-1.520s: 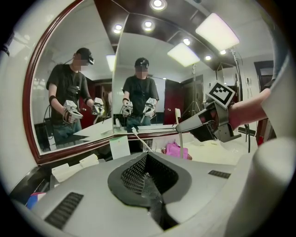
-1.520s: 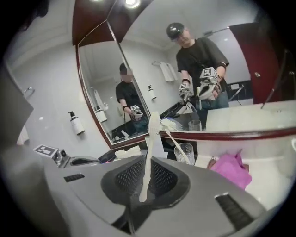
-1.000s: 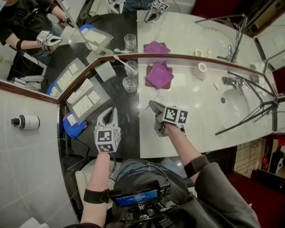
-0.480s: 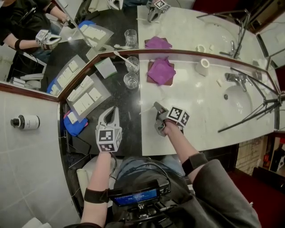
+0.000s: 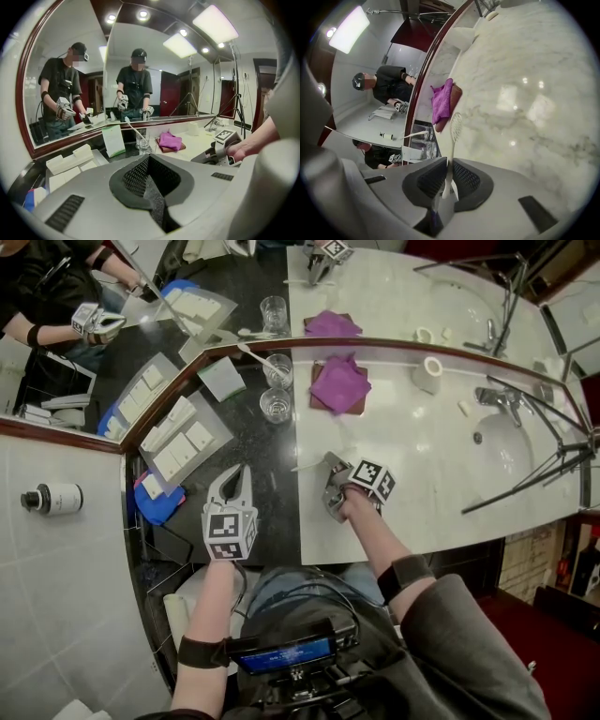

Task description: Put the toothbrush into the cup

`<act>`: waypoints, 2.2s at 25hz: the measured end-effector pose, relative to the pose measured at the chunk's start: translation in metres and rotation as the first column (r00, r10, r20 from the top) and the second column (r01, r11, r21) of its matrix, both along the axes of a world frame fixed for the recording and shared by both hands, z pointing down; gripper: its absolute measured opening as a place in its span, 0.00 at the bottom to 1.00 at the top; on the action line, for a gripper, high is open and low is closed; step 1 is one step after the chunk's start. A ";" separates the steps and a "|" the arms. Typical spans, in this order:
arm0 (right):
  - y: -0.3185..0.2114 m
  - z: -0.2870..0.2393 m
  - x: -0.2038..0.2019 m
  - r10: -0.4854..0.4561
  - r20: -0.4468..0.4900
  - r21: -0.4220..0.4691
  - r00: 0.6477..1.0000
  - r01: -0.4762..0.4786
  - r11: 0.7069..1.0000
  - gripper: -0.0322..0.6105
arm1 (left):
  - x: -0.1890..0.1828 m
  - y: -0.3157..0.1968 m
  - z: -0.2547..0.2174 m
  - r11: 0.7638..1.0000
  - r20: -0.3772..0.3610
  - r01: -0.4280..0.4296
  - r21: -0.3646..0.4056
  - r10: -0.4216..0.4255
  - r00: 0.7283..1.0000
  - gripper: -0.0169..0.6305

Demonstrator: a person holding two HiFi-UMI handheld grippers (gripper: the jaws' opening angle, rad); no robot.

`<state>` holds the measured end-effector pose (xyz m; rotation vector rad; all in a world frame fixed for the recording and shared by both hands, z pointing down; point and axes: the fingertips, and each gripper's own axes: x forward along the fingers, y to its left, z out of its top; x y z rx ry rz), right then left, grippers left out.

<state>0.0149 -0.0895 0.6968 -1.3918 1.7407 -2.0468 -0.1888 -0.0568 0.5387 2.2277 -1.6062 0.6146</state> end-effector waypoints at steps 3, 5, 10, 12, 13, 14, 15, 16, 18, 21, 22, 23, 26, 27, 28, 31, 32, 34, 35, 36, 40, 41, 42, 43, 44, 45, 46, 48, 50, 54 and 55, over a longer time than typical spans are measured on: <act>0.003 0.009 0.003 0.022 -0.006 -0.042 1.000 -0.022 0.999 0.16 | -0.003 0.002 0.001 1.000 0.005 0.002 -0.004 -0.002 1.000 0.03; 0.004 0.014 0.005 0.034 -0.014 -0.062 0.999 -0.035 0.997 0.16 | -0.005 0.003 0.002 1.000 0.006 0.007 -0.006 -0.007 1.000 0.03; 0.012 0.023 0.008 0.043 -0.026 -0.091 0.999 -0.045 0.995 0.26 | -0.009 0.006 0.003 1.000 -0.006 0.017 -0.007 -0.017 1.000 0.03; 0.014 0.024 0.010 0.050 -0.025 -0.095 0.998 -0.052 0.994 0.26 | -0.010 0.008 0.004 1.000 -0.005 0.019 -0.012 -0.019 1.000 0.03; 0.015 0.024 0.010 0.050 -0.024 -0.099 0.998 -0.053 0.994 0.26 | -0.009 0.009 0.004 1.000 -0.005 0.019 -0.013 -0.019 1.000 0.03; 0.015 0.024 0.009 0.048 -0.022 -0.102 0.999 -0.050 0.994 0.26 | -0.009 0.009 0.004 1.000 -0.005 0.019 -0.014 -0.019 1.000 0.03; 0.015 0.023 0.009 0.045 -0.019 -0.102 0.999 -0.047 0.994 0.27 | -0.008 0.009 0.004 1.000 -0.005 0.018 -0.014 -0.018 1.000 0.03; 0.015 0.022 0.009 0.043 -0.015 -0.100 0.999 -0.044 0.994 0.27 | -0.007 0.009 0.004 1.000 -0.005 0.016 -0.013 -0.016 1.000 0.03; 0.014 0.020 0.009 0.039 -0.009 -0.090 0.999 -0.039 0.995 0.27 | -0.004 0.008 0.003 1.000 -0.005 0.013 -0.010 -0.013 1.000 0.03; 0.013 0.014 0.011 0.028 -0.006 -0.069 1.000 -0.028 0.997 0.27 | -0.001 0.005 0.001 1.000 -0.006 0.010 -0.005 -0.010 1.000 0.03; 0.012 0.012 0.011 0.019 -0.006 -0.060 1.000 -0.020 0.998 0.27 | 0.001 0.005 0.000 1.000 -0.007 0.009 -0.003 -0.009 1.000 0.03; 0.012 0.008 0.012 0.008 -0.005 -0.050 1.000 -0.009 0.999 0.26 | 0.002 0.004 0.000 1.000 -0.008 0.009 -0.001 -0.009 1.000 0.03; 0.010 -0.008 0.016 -0.039 -0.003 0.000 0.999 0.039 0.999 0.26 | 0.009 0.004 -0.004 1.000 -0.012 0.009 0.007 -0.009 1.000 0.03; 0.010 -0.015 0.018 -0.058 -0.003 0.022 0.998 0.058 0.998 0.26 | 0.012 0.004 -0.006 1.000 -0.012 0.009 0.010 -0.009 1.000 0.03; 0.009 -0.023 0.020 -0.078 -0.005 0.046 0.997 0.078 0.996 0.24 | 0.014 0.005 -0.008 1.000 -0.012 0.011 0.012 -0.010 1.000 0.03; 0.008 -0.050 0.028 -0.146 -0.034 0.130 0.989 0.149 0.980 0.15 | 0.022 0.008 -0.013 1.000 -0.018 0.019 0.020 -0.019 1.000 0.03; 0.008 -0.059 0.031 -0.171 -0.049 0.158 0.984 0.177 0.971 0.13 | 0.025 0.009 -0.015 0.999 -0.020 0.023 0.023 -0.023 1.000 0.03; 0.009 -0.075 0.037 -0.215 -0.075 0.206 0.974 0.227 0.952 0.10 | 0.031 0.011 -0.018 0.999 -0.026 0.030 0.023 -0.030 0.999 0.03; 0.009 -0.082 0.041 -0.232 -0.088 0.224 0.969 0.246 0.943 0.09 | 0.034 0.013 -0.020 0.999 -0.029 0.033 0.021 -0.032 0.999 0.03; 0.010 -0.089 0.046 -0.247 -0.104 0.240 0.964 0.265 0.934 0.08 | 0.037 0.015 -0.021 0.999 -0.031 0.035 0.020 -0.035 0.999 0.03; 0.015 -0.111 0.060 -0.334 -0.203 0.308 0.920 0.384 0.870 0.06 | 0.044 0.024 -0.024 0.998 -0.028 0.055 0.032 -0.054 0.998 0.03; 0.017 -0.117 0.063 -0.360 -0.236 0.326 0.903 0.423 0.846 0.06 | 0.045 0.027 -0.025 0.998 -0.028 0.061 0.032 -0.060 0.998 0.03; 0.019 -0.123 0.065 -0.384 -0.271 0.343 0.883 0.461 0.819 0.06 | 0.047 0.029 -0.026 0.997 -0.029 0.067 0.031 -0.067 0.997 0.03; 0.021 -0.128 0.068 -0.404 -0.310 0.359 0.861 0.500 0.788 0.06 | 0.048 0.032 -0.026 0.997 -0.030 0.074 0.030 -0.073 0.997 0.03; 0.023 -0.132 0.070 -0.421 -0.352 0.373 0.836 0.538 0.756 0.06 | 0.049 0.034 -0.026 0.996 -0.030 0.081 0.028 -0.080 0.996 0.03; 0.025 -0.136 0.073 -0.434 -0.396 0.383 0.809 0.575 0.723 0.07 | 0.050 0.036 -0.026 0.996 -0.029 0.087 0.026 -0.086 0.996 0.03; 0.028 -0.139 0.075 -0.444 -0.443 0.390 0.779 0.613 0.688 0.07 | 0.051 0.039 -0.026 0.995 -0.028 0.093 0.024 -0.092 0.995 0.03; 0.033 -0.143 0.081 -0.450 -0.546 0.390 0.707 0.690 0.610 0.07 | 0.054 0.044 -0.024 0.994 -0.027 0.103 0.018 -0.103 0.994 0.03; 0.037 -0.144 0.089 -0.435 -0.658 0.371 0.615 0.767 0.523 0.07 | 0.059 0.048 -0.023 0.994 -0.027 0.110 0.013 -0.110 0.994 0.03; 0.045 -0.145 0.105 -0.377 -0.781 0.335 0.498 0.843 0.421 0.07 | 0.068 0.054 -0.022 0.992 -0.030 0.123 0.007 -0.123 0.992 0.03; 0.046 -0.147 0.109 -0.365 -0.786 0.339 0.499 0.842 0.420 0.07 | 0.070 0.055 -0.022 0.992 -0.032 0.127 0.006 -0.127 0.991 0.03</act>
